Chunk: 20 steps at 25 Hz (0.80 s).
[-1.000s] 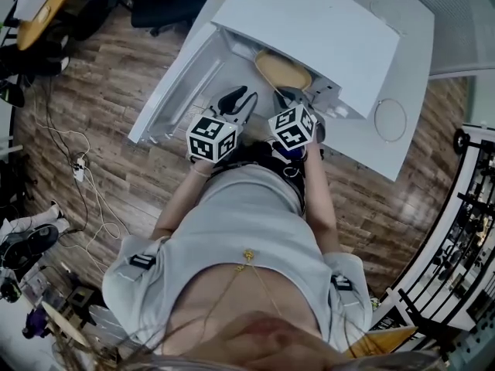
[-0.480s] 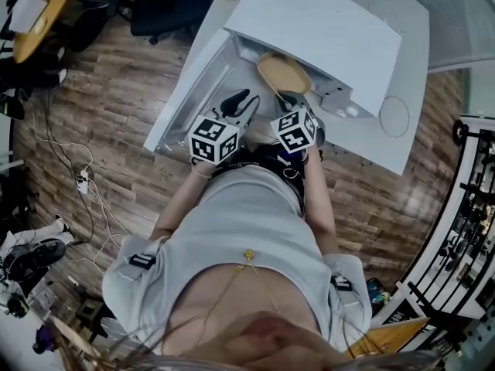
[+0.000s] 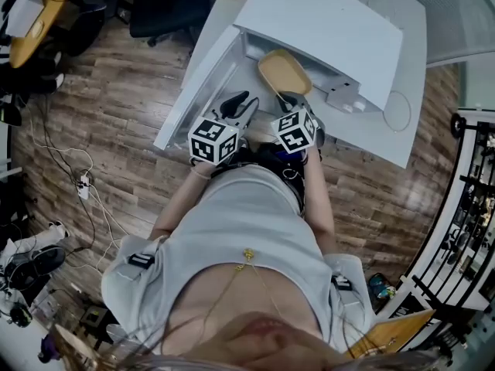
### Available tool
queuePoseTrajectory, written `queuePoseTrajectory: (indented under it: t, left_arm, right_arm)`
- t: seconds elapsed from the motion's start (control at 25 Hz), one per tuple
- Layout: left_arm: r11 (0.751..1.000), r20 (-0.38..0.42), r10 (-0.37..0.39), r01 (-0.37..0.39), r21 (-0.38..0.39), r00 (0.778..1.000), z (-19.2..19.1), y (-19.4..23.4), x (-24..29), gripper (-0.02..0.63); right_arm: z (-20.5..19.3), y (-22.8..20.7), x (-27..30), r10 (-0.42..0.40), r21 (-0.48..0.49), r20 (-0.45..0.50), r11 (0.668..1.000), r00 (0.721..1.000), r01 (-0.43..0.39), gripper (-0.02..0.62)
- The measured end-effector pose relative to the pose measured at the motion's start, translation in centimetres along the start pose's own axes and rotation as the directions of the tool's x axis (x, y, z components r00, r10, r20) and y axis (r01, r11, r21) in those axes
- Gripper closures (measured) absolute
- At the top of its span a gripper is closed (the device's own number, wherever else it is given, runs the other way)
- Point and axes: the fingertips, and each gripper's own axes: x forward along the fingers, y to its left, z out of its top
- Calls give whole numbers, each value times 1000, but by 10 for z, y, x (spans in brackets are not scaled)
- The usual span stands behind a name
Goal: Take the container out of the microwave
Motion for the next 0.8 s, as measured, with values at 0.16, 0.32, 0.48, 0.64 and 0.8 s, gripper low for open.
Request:
queuePoseTrajectory:
  t: [0.16,0.32,0.48,0.64,0.8]
  left_arm:
    - [1000,3,-17,17,10,1000,-3,0,-7,488]
    - [1000,0,-29,29,11,1000,-10,0,-14,488]
    - [999,1,-34,34,8,999,-16,1,-21,488]
    - [999,-4,-39,39,6,999,-23,3,-29,488]
    - [999,-10,-49,49,15,999,-28,3,-35,488]
  right_arm:
    - [-2,7,-2,-15,7,-6,1000,1000,15,565]
    - [-5,14,-4,-29,23,-8,999,1000,29,565]
    - [-8,25,-6,-31,29,-14,999,999,31,565]
    - [-11,37,-8,-33,35,-21,999,999,33,565]
    - [-8,46,-11,-42,44,-10,998,999,42,565]
